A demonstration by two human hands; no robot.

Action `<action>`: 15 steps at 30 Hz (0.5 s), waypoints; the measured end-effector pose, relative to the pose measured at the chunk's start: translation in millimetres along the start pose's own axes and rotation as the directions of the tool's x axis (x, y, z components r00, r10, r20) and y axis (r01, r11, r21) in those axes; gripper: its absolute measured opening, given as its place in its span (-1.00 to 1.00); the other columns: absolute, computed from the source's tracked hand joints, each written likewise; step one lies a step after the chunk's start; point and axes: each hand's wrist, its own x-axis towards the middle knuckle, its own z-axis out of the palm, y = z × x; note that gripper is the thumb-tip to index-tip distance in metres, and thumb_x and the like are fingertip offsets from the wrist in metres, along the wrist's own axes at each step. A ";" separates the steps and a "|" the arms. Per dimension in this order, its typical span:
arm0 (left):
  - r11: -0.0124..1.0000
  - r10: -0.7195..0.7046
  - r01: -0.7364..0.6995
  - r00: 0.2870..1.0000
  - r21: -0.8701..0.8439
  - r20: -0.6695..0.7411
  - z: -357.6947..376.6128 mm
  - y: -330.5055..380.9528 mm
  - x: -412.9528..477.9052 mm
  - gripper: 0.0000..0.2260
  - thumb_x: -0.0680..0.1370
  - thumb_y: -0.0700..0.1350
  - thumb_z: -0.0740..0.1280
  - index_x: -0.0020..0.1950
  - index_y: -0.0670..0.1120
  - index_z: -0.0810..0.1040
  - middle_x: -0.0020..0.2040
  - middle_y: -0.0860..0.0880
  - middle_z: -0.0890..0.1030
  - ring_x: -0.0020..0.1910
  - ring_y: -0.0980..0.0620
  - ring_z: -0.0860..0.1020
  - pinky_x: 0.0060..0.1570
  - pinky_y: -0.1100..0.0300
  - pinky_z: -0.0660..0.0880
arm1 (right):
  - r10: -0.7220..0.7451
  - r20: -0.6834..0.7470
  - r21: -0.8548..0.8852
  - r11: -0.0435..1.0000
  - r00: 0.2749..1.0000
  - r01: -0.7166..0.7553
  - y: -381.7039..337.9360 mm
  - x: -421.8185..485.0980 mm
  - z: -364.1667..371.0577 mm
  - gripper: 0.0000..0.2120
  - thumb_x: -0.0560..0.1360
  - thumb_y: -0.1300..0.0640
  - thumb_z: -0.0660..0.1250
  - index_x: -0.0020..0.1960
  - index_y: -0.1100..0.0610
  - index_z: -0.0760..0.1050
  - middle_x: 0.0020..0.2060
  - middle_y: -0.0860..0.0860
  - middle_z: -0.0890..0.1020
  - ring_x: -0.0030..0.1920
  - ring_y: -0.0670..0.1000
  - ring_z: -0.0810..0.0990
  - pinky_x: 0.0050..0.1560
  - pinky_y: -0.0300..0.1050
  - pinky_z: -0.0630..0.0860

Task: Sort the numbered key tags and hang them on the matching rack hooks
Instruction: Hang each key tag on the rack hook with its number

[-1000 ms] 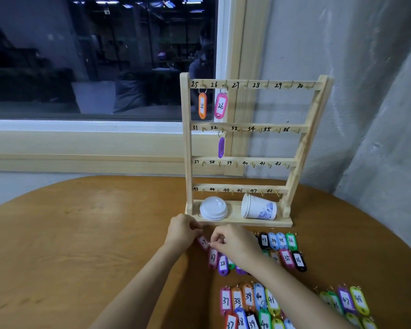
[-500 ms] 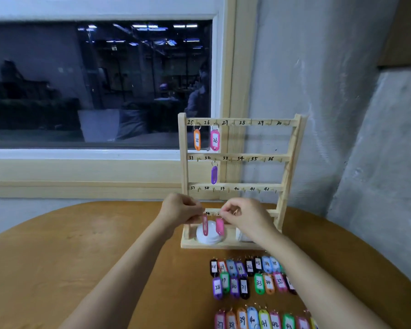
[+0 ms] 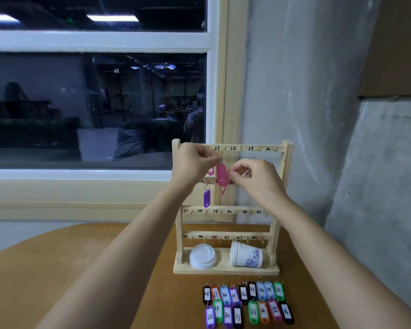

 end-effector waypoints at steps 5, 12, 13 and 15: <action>0.995 0.033 -0.022 0.993 0.102 -0.112 7.7 8.7 16.2 -0.86 0.34 -0.01 0.40 -0.42 0.15 0.61 -0.42 0.01 0.64 -0.45 0.05 0.52 0.00 -0.04 0.55 | -0.011 -0.082 -0.103 0.995 0.997 0.003 -3.4 10.1 -8.1 -0.91 0.49 0.03 0.35 -0.17 -0.03 0.59 -0.28 -0.17 0.61 -0.29 -0.21 0.48 -0.37 -0.26 0.30; 0.954 0.065 -0.019 0.987 0.300 -0.144 15.8 12.8 26.7 -0.79 0.44 -0.12 0.36 -0.38 0.11 0.58 -0.45 0.09 0.61 -0.47 0.15 0.55 -0.40 0.35 0.42 | 0.004 -0.143 -0.136 0.990 0.990 -0.023 -2.6 24.9 -14.8 -0.92 0.48 0.00 0.35 -0.16 -0.06 0.60 -0.26 -0.17 0.62 -0.24 -0.12 0.52 -0.37 -0.27 0.36; 0.949 0.063 -0.018 0.989 0.314 -0.134 17.0 12.8 27.1 -0.81 0.45 -0.13 0.35 -0.35 0.08 0.60 -0.45 0.09 0.60 -0.49 0.15 0.54 -0.43 0.39 0.36 | 0.003 -0.143 -0.132 0.991 0.990 -0.022 -4.0 26.8 -14.6 -0.91 0.48 0.00 0.35 -0.17 -0.05 0.60 -0.26 -0.16 0.62 -0.25 -0.12 0.52 -0.39 -0.27 0.33; 0.942 0.059 -0.018 0.992 0.334 -0.112 19.1 10.9 28.5 -0.84 0.45 -0.14 0.33 -0.28 0.02 0.64 -0.45 0.06 0.59 -0.47 0.11 0.55 -0.40 0.28 0.42 | -0.006 -0.144 -0.128 0.992 0.990 -0.013 -7.8 31.1 -14.0 -0.90 0.50 0.00 0.34 -0.15 -0.05 0.61 -0.25 -0.16 0.62 -0.26 -0.13 0.52 -0.42 -0.28 0.27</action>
